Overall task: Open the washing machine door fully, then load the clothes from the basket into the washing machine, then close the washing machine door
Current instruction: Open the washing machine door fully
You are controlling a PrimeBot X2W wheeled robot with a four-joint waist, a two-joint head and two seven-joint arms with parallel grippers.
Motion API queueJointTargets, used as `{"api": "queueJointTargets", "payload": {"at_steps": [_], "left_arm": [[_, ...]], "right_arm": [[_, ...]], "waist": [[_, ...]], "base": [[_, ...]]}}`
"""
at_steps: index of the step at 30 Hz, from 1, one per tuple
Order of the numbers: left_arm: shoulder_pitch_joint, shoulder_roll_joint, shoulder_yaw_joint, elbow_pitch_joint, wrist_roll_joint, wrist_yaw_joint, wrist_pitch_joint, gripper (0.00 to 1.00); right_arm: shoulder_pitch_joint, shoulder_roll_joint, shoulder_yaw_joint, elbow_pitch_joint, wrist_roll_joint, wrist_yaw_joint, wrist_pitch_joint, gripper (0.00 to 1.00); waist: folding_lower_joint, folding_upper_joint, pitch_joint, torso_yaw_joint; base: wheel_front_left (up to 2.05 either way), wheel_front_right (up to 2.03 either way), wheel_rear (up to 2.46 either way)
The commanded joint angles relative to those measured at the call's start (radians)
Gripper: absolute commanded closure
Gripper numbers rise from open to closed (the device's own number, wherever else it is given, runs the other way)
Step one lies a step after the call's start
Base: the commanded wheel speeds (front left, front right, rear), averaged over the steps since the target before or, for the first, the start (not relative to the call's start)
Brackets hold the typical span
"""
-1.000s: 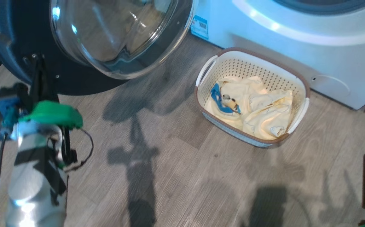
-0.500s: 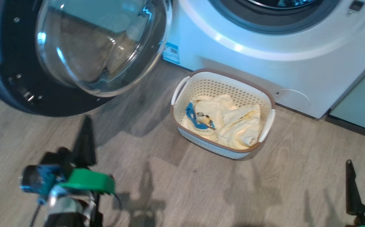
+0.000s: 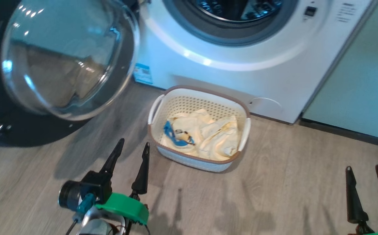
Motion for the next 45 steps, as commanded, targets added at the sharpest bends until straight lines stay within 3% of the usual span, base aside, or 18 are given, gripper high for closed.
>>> {"api": "queueJointTargets", "payload": {"at_steps": [1,8,18,28,45], "left_arm": [[-0.036,0.009,0.026,-0.024,-0.004,-0.001,-0.006,0.0],[-0.038,0.022,0.037,0.018,-0.004,0.019,-0.004,0.0],[-0.038,0.042,0.065,0.058,-0.009,0.047,0.0,0.0],[-0.017,0.047,0.066,0.066,-0.015,0.061,-0.002,0.0],[-0.02,0.049,0.042,0.086,-0.015,0.075,0.001,0.0]], "right_arm": [[-0.047,-0.013,0.027,-0.039,0.005,-0.003,-0.01,0.0],[-0.05,-0.013,0.069,-0.057,0.001,-0.003,-0.01,0.0],[-0.028,-0.013,0.08,-0.075,0.007,-0.003,-0.01,0.0],[-0.007,-0.013,0.079,-0.076,0.011,-0.003,-0.01,0.0],[-0.001,-0.013,0.078,-0.065,0.024,-0.003,-0.01,0.0]], "waist": [[0.0001,-0.0001,-0.018,-0.044],[0.0001,-0.0001,-0.04,-0.17],[0.0001,-0.0001,-0.067,-0.258],[0.0001,-0.0001,-0.094,-0.291],[0.0001,-0.0001,-0.097,-0.286]], "base": [[0.0,0.0,0.0],[0.0,0.0,0.0],[0.0,0.0,0.0],[0.0,0.0,0.0],[0.0,0.0,0.0]]}}
